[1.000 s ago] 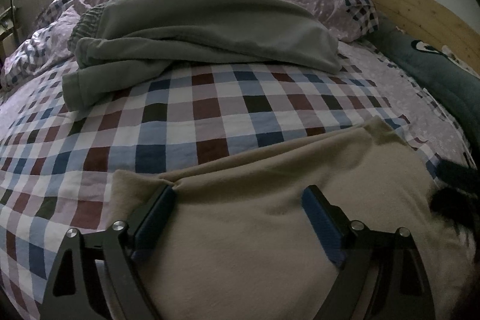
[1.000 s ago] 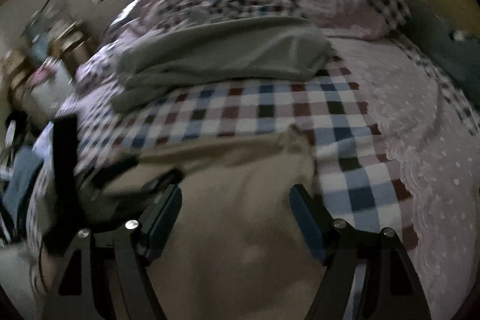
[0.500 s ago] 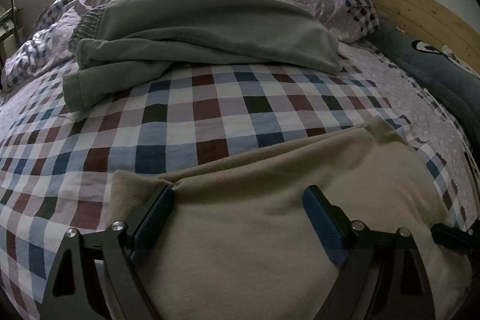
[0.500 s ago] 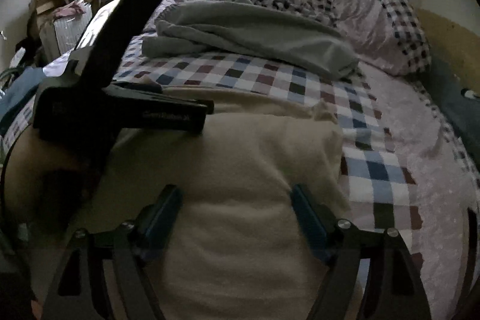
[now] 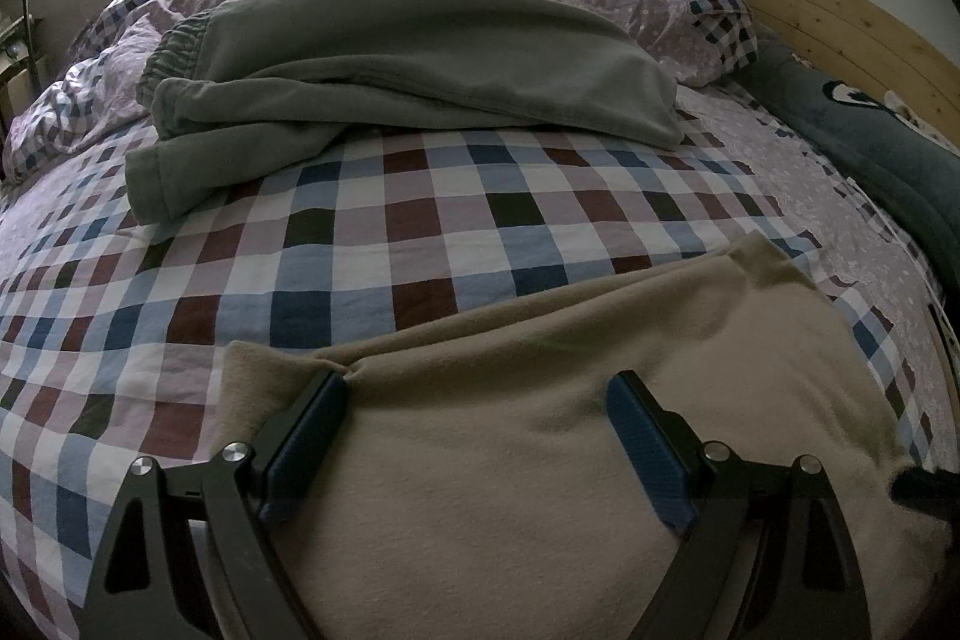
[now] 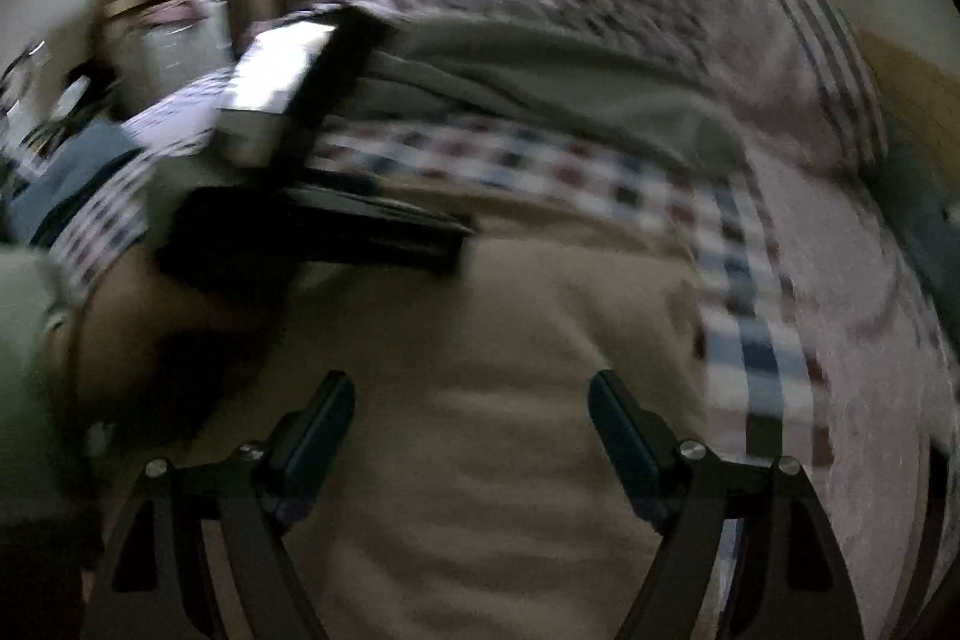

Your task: Fold clothes

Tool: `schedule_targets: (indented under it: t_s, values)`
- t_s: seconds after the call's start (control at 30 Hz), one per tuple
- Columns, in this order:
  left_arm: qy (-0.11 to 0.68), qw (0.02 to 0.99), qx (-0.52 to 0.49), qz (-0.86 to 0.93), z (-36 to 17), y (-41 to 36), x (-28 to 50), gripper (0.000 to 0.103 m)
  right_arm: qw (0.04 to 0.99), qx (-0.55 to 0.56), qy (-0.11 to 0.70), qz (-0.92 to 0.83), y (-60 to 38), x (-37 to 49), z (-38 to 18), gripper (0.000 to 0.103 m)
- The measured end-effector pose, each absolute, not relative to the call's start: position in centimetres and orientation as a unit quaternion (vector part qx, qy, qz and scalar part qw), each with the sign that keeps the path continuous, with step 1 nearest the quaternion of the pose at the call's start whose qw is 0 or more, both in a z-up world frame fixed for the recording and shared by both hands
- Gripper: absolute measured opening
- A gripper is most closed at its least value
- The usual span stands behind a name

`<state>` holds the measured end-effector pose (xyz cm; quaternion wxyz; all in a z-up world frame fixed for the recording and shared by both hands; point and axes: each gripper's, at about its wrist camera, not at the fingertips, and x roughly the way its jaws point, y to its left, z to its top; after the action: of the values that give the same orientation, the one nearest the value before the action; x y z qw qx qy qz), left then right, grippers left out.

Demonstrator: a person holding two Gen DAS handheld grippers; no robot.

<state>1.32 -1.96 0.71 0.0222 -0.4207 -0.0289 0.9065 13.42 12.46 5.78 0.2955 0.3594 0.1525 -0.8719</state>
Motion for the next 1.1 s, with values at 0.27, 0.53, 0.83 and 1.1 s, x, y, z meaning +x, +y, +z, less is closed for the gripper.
schedule_targets:
  t_s: [0.27, 0.53, 0.83, 1.1]
  values:
    - [-0.027, 0.023, -0.42, 0.907, 0.7, -1.9, 1.2, 0.092, 0.318, 0.375, 0.189, -0.85, 11.4, 14.0, 2.6, 0.086]
    - [-0.024, 0.021, -0.422, 0.906, 1.0, -1.8, 1.4, 0.092, 0.325, 0.377, 0.179, -0.849, 11.6, 14.0, 2.6, 0.087]
    - [-0.024, 0.006, -0.4, 0.916, 2.8, -1.8, 3.4, 0.092, 0.331, 0.367, 0.171, -0.852, 11.8, 14.2, 2.7, 0.09]
    - [-0.046, 0.014, -0.342, 0.938, 5.7, -2.4, 11.2, 0.092, 0.318, 0.346, 0.164, -0.867, 12.1, 15.3, 2.9, 0.091]
